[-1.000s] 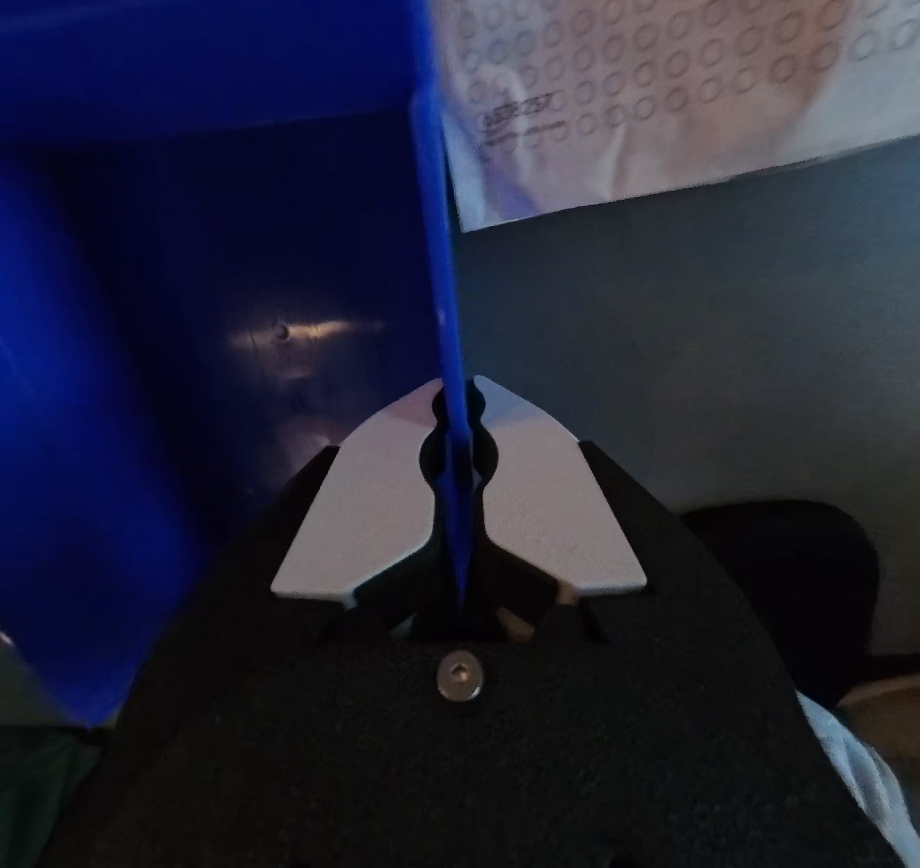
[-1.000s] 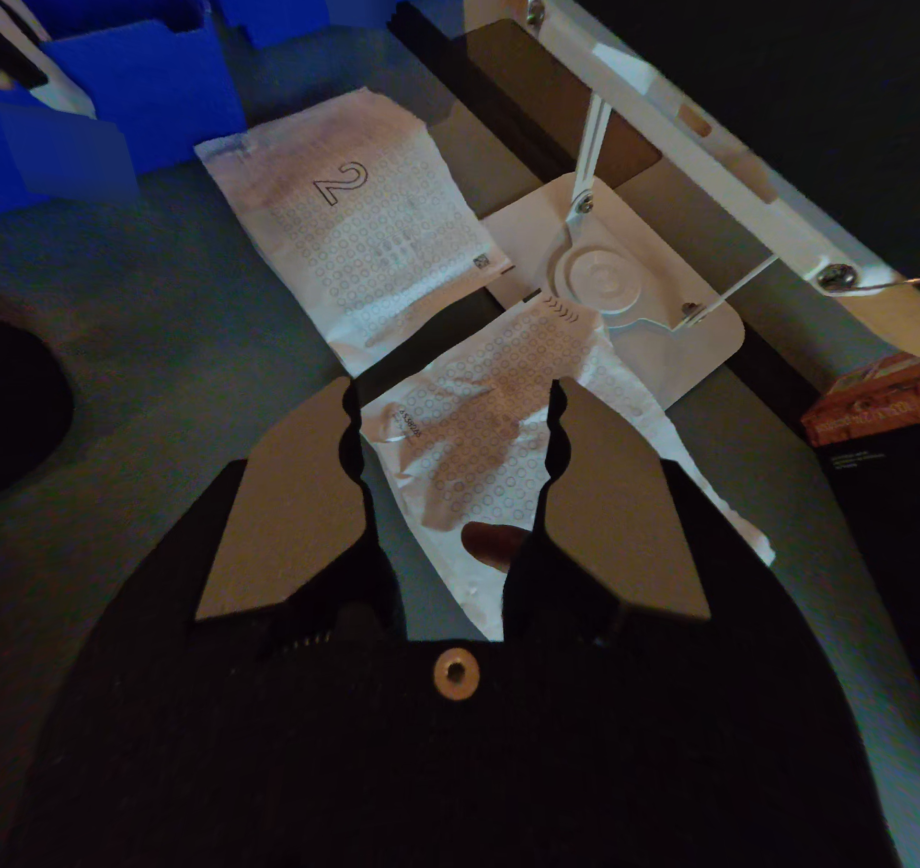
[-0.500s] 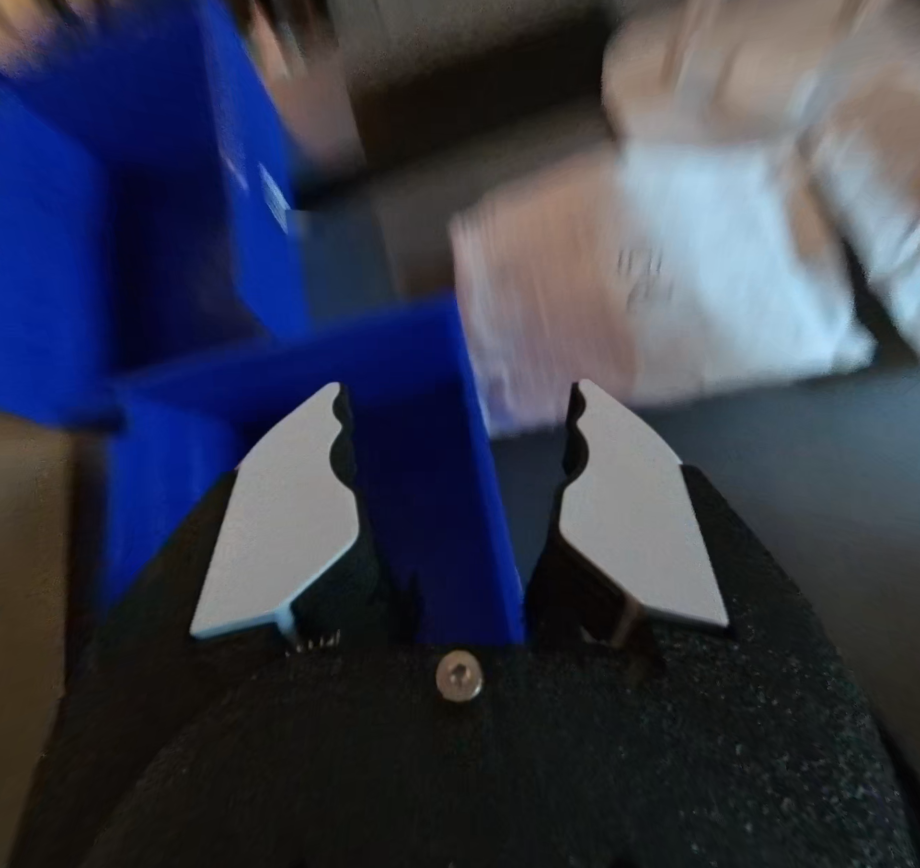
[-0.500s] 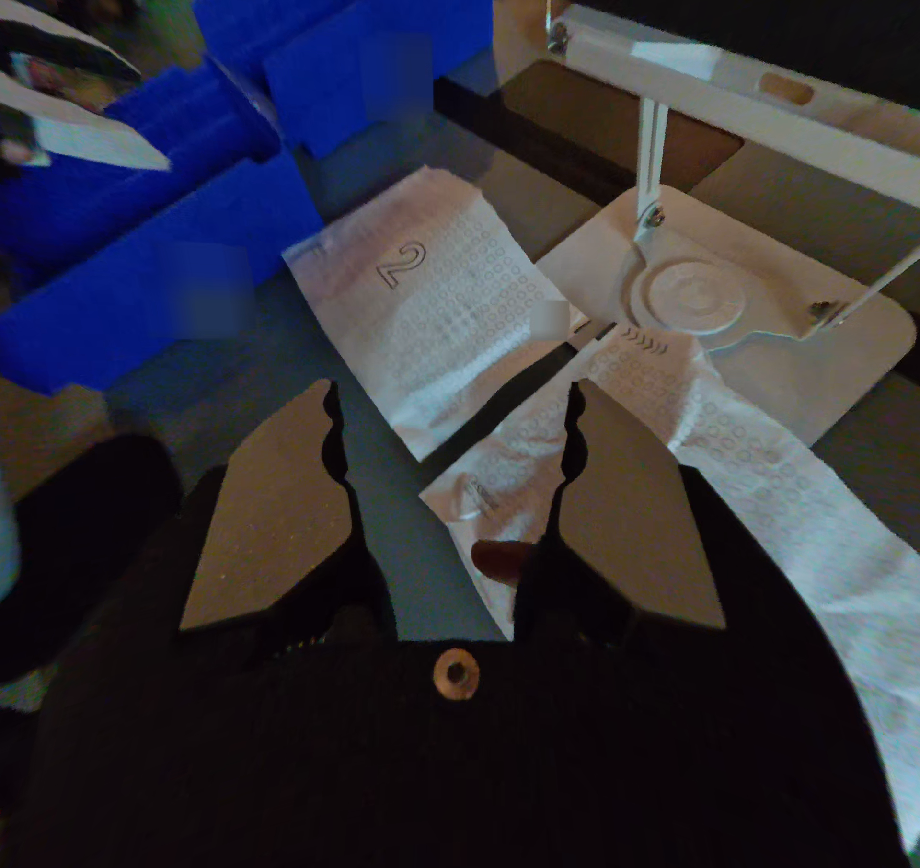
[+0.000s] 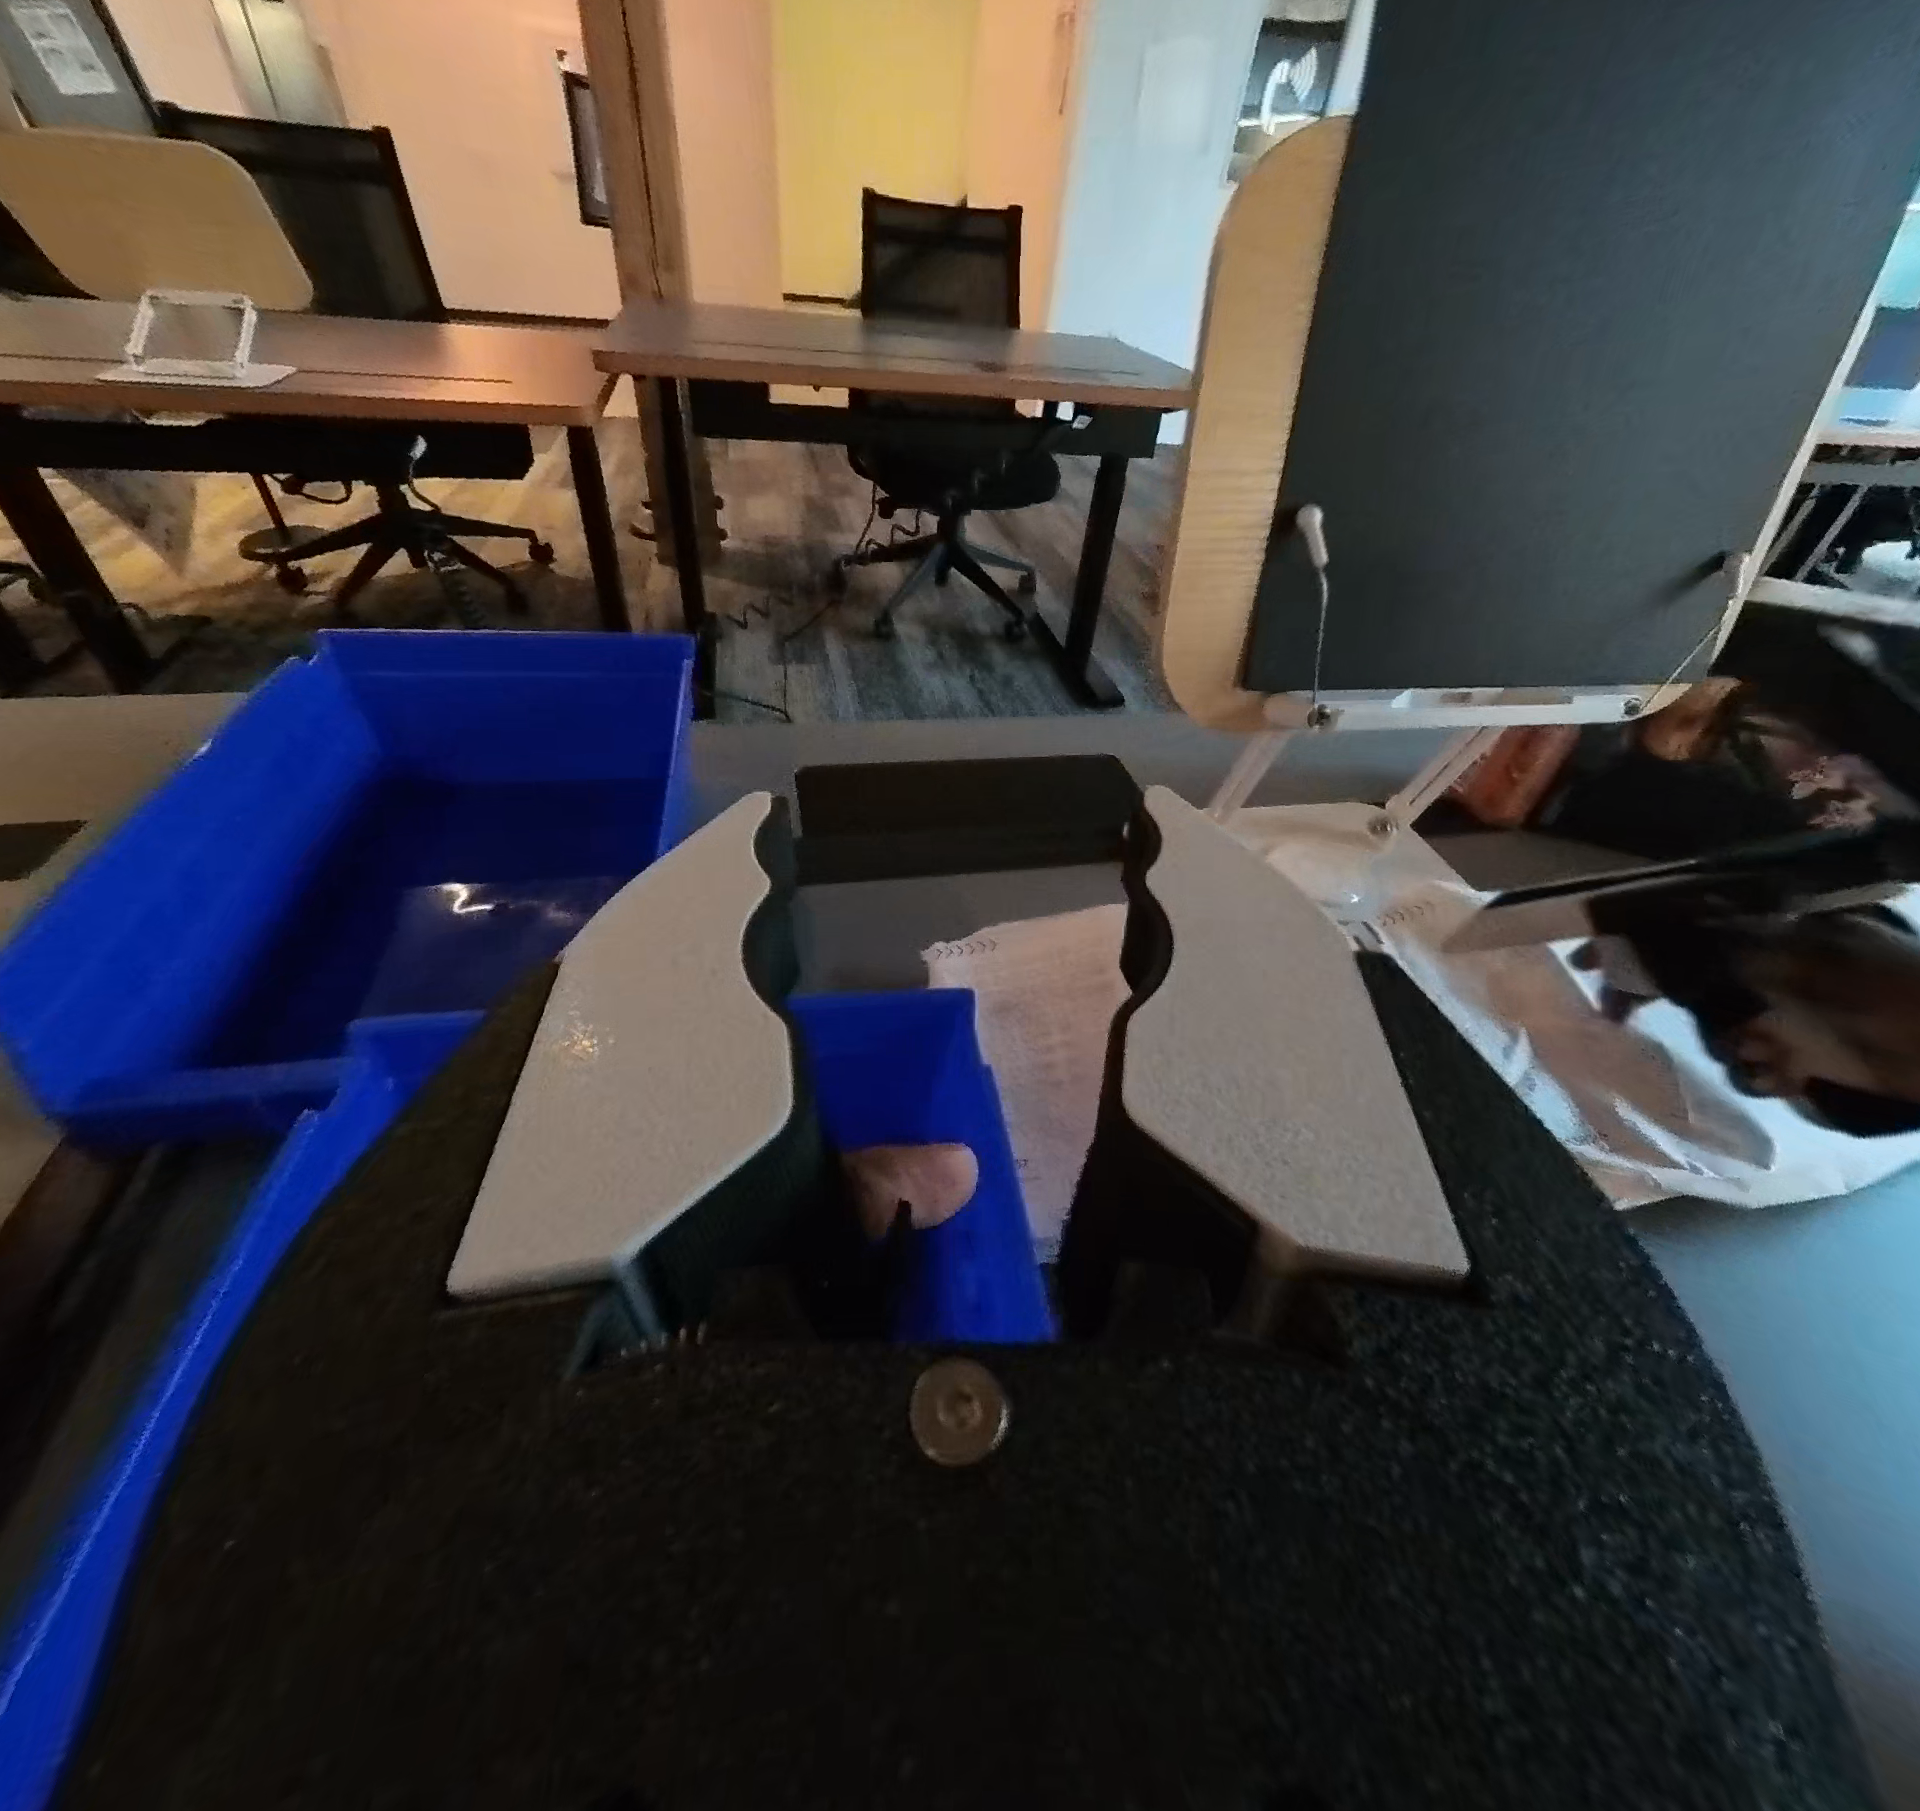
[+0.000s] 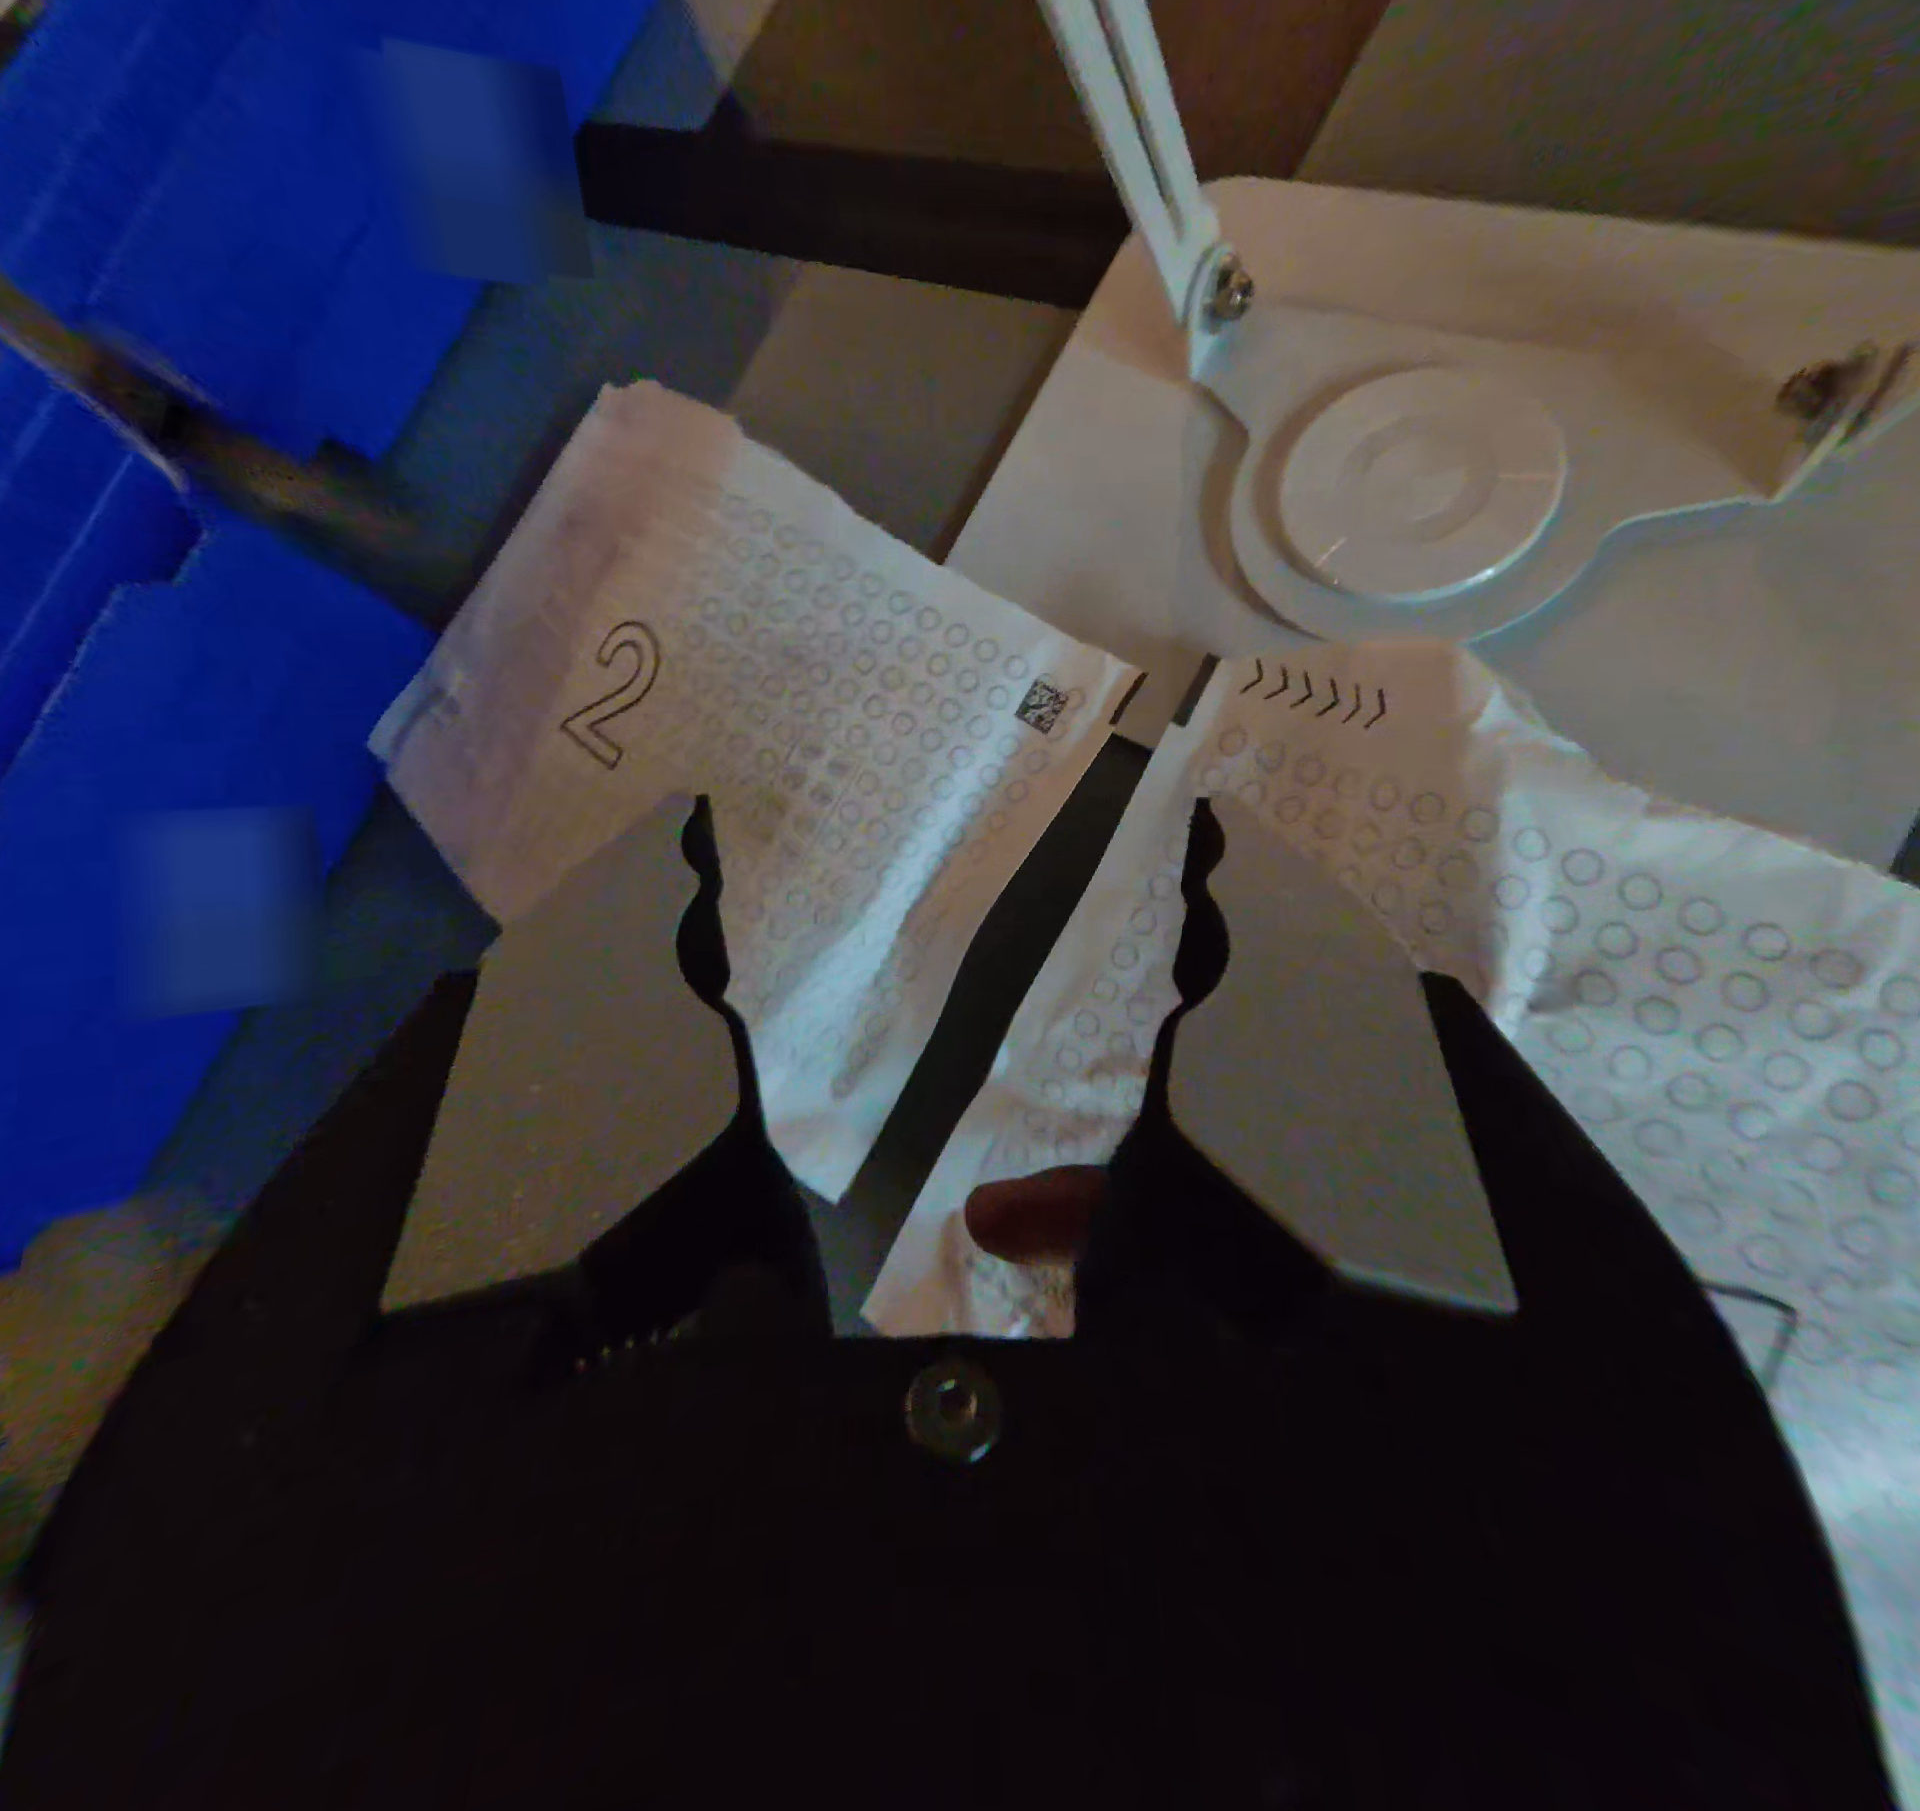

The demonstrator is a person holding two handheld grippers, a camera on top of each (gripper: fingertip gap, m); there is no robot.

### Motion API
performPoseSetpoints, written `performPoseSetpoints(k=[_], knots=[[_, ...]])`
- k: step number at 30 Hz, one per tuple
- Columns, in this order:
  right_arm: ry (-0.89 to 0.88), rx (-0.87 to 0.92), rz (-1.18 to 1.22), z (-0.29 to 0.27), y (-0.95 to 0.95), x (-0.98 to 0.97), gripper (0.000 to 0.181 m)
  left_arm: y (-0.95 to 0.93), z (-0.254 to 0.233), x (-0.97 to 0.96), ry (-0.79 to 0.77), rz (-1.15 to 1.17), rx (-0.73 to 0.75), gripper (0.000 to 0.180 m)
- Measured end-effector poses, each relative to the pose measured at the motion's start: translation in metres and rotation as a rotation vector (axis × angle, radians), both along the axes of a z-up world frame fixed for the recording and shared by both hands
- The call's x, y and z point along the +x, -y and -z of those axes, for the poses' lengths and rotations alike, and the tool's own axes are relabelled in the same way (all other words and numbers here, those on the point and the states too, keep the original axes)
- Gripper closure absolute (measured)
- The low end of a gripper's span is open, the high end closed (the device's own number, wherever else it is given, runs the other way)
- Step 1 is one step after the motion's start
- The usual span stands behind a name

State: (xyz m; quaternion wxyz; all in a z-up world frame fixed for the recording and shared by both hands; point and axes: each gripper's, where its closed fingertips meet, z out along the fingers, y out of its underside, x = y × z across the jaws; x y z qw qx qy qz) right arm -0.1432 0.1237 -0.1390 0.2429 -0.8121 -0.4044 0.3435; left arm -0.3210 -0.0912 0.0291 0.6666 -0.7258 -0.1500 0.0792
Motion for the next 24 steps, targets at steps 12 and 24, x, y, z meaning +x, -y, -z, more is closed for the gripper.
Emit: performPoseSetpoints(k=[12,24], knots=[[0.003,-0.237,0.032,0.048,-0.003,-0.018,0.127,-0.010,0.000,0.008,-0.036,0.051,-0.011,0.121],[-0.162,0.011,-0.143,0.030,0.008,-0.035,0.180,-0.017,0.002,0.018,-0.097,0.094,-0.055,0.122]])
